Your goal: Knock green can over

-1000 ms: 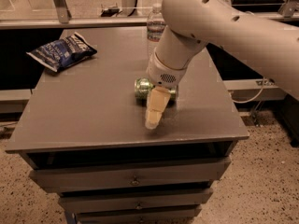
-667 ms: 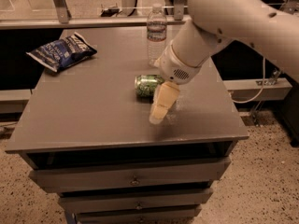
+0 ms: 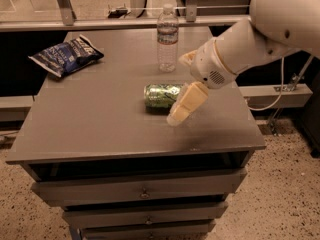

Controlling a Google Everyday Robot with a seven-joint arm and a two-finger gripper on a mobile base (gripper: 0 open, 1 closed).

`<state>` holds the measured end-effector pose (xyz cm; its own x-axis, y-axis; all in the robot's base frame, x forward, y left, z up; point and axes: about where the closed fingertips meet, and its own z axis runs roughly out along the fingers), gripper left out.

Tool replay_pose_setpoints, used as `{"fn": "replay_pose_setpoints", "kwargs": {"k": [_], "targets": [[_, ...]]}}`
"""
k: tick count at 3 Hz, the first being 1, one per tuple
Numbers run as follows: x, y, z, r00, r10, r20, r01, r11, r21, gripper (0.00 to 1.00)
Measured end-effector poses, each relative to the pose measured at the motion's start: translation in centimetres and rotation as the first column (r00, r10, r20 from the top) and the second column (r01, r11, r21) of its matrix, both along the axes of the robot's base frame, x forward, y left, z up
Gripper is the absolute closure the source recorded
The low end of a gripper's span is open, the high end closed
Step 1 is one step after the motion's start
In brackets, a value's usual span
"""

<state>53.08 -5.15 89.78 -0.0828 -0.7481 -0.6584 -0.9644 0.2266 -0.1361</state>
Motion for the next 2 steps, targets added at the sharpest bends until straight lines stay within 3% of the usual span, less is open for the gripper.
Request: {"fn": "replay_pose_setpoints", "kwargs": {"k": [1, 2], "targets": [[0.0, -2.2, 1.7, 0.9966, -0.065, 0.05, 0.055, 0.981, 0.187, 0.0], [-0.5, -2.9, 3.1, 0.9945, -0.094, 0.046, 0.078, 0.961, 0.265, 0.0]]}}
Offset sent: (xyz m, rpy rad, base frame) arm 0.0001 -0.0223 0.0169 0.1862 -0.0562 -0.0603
